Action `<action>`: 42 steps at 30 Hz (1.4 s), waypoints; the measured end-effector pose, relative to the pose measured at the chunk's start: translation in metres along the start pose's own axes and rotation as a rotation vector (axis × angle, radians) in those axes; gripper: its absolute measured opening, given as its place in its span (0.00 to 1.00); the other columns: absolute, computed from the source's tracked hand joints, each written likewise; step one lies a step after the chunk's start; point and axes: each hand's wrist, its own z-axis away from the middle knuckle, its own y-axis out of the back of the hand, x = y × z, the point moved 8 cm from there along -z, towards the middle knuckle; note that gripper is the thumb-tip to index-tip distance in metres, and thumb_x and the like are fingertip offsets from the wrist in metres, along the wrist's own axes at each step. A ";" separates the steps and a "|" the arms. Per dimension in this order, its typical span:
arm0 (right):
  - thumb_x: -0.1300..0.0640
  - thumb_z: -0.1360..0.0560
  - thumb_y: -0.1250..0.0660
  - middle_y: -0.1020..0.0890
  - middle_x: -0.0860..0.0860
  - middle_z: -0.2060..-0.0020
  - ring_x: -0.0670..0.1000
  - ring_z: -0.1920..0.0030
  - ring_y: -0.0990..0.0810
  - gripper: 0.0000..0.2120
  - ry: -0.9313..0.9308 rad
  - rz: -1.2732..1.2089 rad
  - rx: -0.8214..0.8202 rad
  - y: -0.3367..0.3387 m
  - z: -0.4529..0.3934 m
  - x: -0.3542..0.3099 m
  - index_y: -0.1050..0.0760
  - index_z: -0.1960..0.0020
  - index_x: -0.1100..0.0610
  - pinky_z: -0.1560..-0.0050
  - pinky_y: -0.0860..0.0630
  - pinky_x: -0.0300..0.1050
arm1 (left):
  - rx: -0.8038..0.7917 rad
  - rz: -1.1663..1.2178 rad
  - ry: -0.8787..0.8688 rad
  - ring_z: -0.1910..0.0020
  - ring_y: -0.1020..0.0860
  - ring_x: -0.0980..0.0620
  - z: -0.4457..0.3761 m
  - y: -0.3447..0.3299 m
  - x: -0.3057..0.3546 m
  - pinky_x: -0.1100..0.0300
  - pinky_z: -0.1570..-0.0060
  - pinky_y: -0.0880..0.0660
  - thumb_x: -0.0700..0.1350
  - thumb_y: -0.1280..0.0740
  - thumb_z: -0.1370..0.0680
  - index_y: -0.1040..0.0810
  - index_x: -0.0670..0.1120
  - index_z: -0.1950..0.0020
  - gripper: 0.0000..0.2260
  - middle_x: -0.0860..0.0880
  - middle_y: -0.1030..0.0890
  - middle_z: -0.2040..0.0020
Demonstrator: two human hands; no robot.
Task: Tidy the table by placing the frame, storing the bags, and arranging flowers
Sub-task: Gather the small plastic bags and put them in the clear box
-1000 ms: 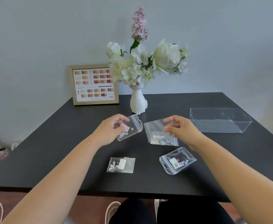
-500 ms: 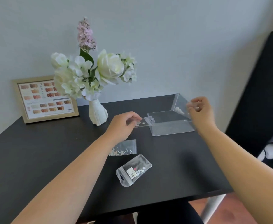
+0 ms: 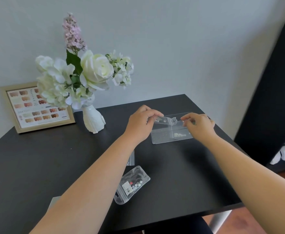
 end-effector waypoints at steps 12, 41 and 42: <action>0.39 0.21 0.53 0.34 0.41 0.32 0.49 0.31 0.47 0.22 0.027 0.122 0.047 -0.009 0.011 0.025 0.21 0.45 0.37 0.34 0.55 0.48 | -0.132 -0.147 0.131 0.43 0.23 0.51 -0.011 -0.042 -0.018 0.46 0.38 0.28 0.41 0.40 0.17 0.23 0.58 0.38 0.15 0.55 0.18 0.44; 0.52 0.27 0.31 0.21 0.45 0.58 0.46 0.55 0.24 0.07 0.563 -0.149 -0.463 -0.087 0.120 -0.106 0.19 0.50 0.49 0.51 0.24 0.48 | -0.420 -0.196 0.467 0.31 0.38 0.52 0.124 0.047 -0.136 0.54 0.33 0.38 0.58 0.29 0.25 0.27 0.60 0.31 0.23 0.58 0.32 0.35; 0.45 0.28 0.30 0.22 0.44 0.55 0.44 0.51 0.25 0.12 0.512 -0.148 -0.535 -0.095 0.122 -0.108 0.20 0.46 0.46 0.47 0.26 0.47 | -0.454 -0.222 0.497 0.31 0.39 0.52 0.131 0.049 -0.141 0.53 0.33 0.39 0.61 0.28 0.27 0.29 0.58 0.29 0.27 0.58 0.33 0.34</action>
